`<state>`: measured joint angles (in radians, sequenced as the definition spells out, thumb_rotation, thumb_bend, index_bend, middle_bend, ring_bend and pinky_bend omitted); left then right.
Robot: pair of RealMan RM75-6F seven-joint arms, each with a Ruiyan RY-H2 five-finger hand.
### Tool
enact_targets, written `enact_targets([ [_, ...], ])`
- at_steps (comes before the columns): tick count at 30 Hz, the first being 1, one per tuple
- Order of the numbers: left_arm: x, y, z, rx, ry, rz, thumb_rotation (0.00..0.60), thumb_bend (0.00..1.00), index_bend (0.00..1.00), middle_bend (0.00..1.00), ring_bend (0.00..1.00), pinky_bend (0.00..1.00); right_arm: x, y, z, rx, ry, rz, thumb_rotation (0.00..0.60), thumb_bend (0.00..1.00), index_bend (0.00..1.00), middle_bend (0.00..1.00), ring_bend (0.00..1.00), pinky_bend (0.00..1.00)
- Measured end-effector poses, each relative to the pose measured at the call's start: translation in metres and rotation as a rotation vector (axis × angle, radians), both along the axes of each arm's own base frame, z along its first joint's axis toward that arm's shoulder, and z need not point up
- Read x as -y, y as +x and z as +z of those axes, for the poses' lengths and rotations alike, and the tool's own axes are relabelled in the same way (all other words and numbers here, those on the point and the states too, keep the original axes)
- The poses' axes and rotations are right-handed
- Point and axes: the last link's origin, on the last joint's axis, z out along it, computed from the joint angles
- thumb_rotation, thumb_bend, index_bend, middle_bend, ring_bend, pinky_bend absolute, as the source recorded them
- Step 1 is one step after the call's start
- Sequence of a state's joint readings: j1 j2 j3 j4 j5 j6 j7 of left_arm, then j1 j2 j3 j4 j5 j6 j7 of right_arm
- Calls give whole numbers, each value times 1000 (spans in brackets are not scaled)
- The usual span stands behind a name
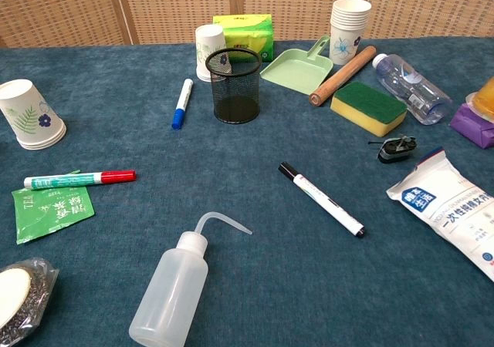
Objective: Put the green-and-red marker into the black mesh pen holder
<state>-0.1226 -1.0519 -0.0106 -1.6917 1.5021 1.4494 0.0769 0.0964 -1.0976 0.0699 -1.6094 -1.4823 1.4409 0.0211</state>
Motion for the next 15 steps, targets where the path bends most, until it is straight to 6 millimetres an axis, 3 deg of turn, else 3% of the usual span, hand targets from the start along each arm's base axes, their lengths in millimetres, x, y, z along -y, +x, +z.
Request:
enact_targets([
  [8,-3,3,-10,10,-21,-1,600,176,121,0,0,0,-1,1,3,12,-6,0,600,0,11,0,0,0],
  [15,-21,16,-38,13,-112,17,600,176,150,0,0,0,-2,2,3,20,-4,6,600,0,11,0,0,0],
])
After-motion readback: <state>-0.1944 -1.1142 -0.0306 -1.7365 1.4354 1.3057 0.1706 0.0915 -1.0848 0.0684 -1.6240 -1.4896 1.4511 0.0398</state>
